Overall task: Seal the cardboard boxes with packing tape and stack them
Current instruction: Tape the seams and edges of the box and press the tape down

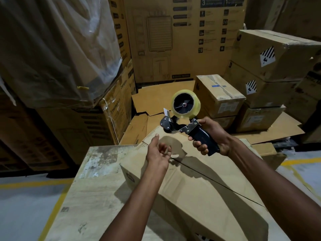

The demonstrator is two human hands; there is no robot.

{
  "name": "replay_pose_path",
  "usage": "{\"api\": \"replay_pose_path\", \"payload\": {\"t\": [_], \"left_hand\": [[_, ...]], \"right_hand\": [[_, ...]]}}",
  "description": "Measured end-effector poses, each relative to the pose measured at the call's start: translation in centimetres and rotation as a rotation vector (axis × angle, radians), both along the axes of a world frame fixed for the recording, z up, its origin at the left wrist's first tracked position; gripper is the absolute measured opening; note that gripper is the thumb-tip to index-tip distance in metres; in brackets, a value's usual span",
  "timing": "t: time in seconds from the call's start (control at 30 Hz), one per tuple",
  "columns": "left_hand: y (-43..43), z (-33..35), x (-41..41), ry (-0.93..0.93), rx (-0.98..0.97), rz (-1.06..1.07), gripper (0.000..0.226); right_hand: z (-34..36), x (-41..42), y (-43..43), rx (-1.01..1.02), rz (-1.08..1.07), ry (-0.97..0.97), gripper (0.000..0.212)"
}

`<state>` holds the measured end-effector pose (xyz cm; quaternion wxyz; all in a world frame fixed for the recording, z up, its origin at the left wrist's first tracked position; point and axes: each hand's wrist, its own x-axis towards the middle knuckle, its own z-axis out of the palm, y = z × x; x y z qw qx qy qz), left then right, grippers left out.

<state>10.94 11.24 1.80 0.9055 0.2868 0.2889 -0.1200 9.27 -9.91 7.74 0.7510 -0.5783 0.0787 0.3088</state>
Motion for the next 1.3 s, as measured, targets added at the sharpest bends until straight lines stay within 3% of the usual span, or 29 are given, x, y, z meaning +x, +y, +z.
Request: {"api": "replay_pose_path", "payload": {"t": [0.2, 0.3, 0.43, 0.63, 0.8, 0.93, 1.13, 1.3], "left_hand": [[1.0, 0.6, 0.5, 0.06, 0.08, -0.225, 0.027], [1.8, 1.1, 0.8, 0.006, 0.091, -0.297, 0.026], [2.4, 2.0, 1.1, -0.078, 0.163, -0.44, 0.046], [3.3, 1.8, 1.1, -0.188, 0.154, -0.619, 0.036], [3.3, 1.7, 1.1, -0.302, 0.136, -0.619, 0.049], [3.5, 1.8, 1.1, -0.332, 0.207, -0.666, 0.038], [3.0, 1.4, 1.5, -0.305, 0.424, -0.572, 0.019], [2.8, 0.8, 1.7, -0.264, 0.46, -0.492, 0.024]], "right_hand": [[1.2, -0.1, 0.2, -0.029, -0.024, -0.04, 0.065], [1.5, -0.1, 0.0, -0.035, -0.029, -0.042, 0.065], [1.6, -0.2, -0.2, -0.053, -0.03, -0.05, 0.066], [1.5, -0.3, -0.4, -0.054, -0.026, -0.065, 0.066], [1.2, -0.4, -0.7, -0.058, -0.016, -0.066, 0.067], [1.2, -0.4, -0.9, -0.059, -0.017, -0.073, 0.067], [1.4, -0.8, -1.1, -0.057, -0.001, -0.096, 0.068], [1.0, -1.0, -1.2, -0.073, 0.0, -0.104, 0.071]]}}
